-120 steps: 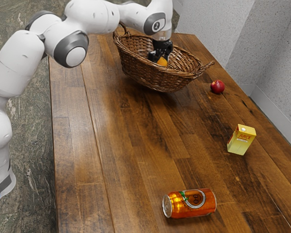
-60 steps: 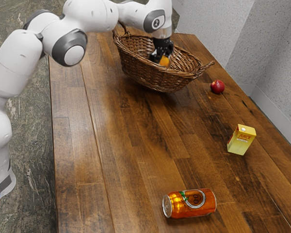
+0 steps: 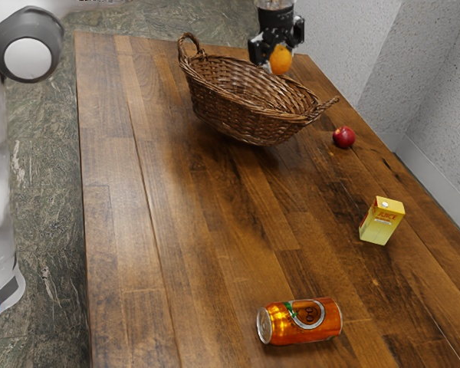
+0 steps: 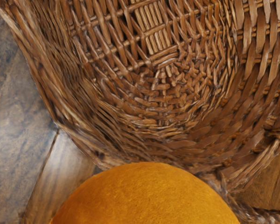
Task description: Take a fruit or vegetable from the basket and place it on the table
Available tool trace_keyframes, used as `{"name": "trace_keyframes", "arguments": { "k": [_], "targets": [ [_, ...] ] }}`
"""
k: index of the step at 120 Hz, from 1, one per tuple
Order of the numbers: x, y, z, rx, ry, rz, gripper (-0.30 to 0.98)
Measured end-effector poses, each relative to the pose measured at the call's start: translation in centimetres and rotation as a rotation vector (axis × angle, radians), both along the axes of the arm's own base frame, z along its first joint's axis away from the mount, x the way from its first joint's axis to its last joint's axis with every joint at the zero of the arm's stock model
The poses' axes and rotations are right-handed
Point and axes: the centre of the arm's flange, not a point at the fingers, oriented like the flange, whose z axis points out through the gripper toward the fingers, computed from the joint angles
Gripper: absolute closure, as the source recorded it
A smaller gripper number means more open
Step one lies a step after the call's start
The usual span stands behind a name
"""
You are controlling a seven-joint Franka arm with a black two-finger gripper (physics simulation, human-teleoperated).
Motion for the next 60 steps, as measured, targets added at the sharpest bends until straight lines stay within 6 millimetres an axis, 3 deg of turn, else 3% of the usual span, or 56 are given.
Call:
{"name": "trace_keyframes", "arguments": {
  "k": [20,24,32,38,45,50,56,60],
  "targets": [
    [1.1,-15.2,-0.8,-0.022,0.041,-0.180,0.35],
    [1.1,-17.7,-1.1,-0.026,0.049,-0.208,0.35],
    [0.9,-21.2,-1.5,-0.038,0.059,-0.243,0.23],
    [0.6,-22.4,-1.4,-0.053,0.059,-0.246,0.16],
    [0.5,-22.4,-1.5,-0.066,0.062,-0.228,0.11],
    [0.4,-21.8,-1.9,-0.071,0.071,-0.204,0.08],
    [-0.6,-20.5,-3.1,-0.086,0.101,-0.171,0.05],
    [-1.6,-19.3,-2.8,-0.115,0.107,-0.132,0.04]
  ]
}}
